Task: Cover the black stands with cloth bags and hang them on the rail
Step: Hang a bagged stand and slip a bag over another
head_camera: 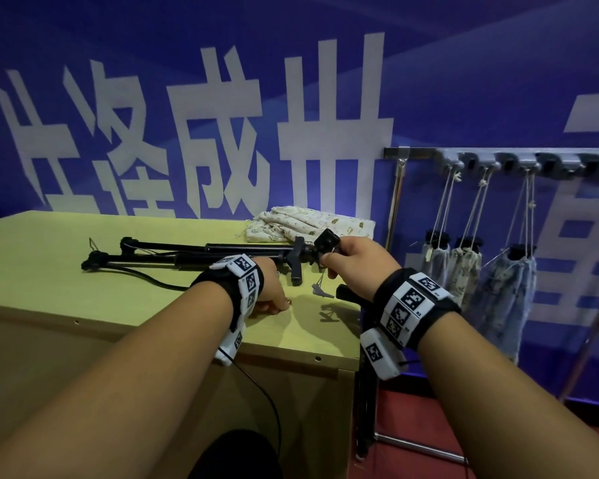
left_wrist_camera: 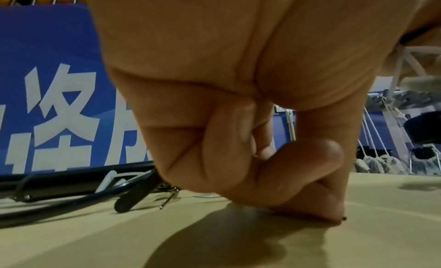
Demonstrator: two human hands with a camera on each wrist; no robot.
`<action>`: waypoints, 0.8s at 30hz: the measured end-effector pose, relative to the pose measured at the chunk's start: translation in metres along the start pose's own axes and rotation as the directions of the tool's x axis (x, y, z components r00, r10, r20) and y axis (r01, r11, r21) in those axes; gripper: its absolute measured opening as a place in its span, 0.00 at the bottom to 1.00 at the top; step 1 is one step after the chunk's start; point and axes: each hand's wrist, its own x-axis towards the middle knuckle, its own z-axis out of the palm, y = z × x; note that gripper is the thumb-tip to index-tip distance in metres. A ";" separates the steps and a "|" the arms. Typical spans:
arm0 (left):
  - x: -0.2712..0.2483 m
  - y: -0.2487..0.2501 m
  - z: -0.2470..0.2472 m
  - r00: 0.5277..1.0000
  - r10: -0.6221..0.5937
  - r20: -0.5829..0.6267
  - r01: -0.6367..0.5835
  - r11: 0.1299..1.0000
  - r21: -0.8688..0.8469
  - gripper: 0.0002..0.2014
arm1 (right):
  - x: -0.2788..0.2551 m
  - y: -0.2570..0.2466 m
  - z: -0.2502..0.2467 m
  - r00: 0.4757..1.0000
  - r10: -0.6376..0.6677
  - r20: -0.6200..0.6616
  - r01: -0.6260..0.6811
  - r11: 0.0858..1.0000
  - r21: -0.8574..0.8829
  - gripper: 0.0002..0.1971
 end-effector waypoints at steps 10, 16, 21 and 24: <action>-0.005 0.022 -0.015 0.980 0.171 -0.100 -0.197 0.781 -0.593 0.06 | 0.007 0.023 -0.013 0.988 -0.046 -0.147 0.052 0.998 0.041 0.06; 0.009 0.067 -0.018 0.910 0.279 -0.306 -0.407 0.470 -0.783 0.14 | 0.010 0.043 -0.032 0.967 -0.006 -0.256 0.043 0.989 0.138 0.07; 0.022 0.118 -0.018 0.880 0.266 -0.395 -0.474 0.426 -0.770 0.12 | 0.012 0.063 -0.051 0.942 0.061 -0.331 0.015 0.975 0.223 0.08; 0.036 0.144 -0.014 0.857 0.280 -0.433 -0.513 0.386 -0.766 0.11 | 0.014 0.077 -0.062 0.931 0.114 -0.347 -0.006 0.954 0.299 0.08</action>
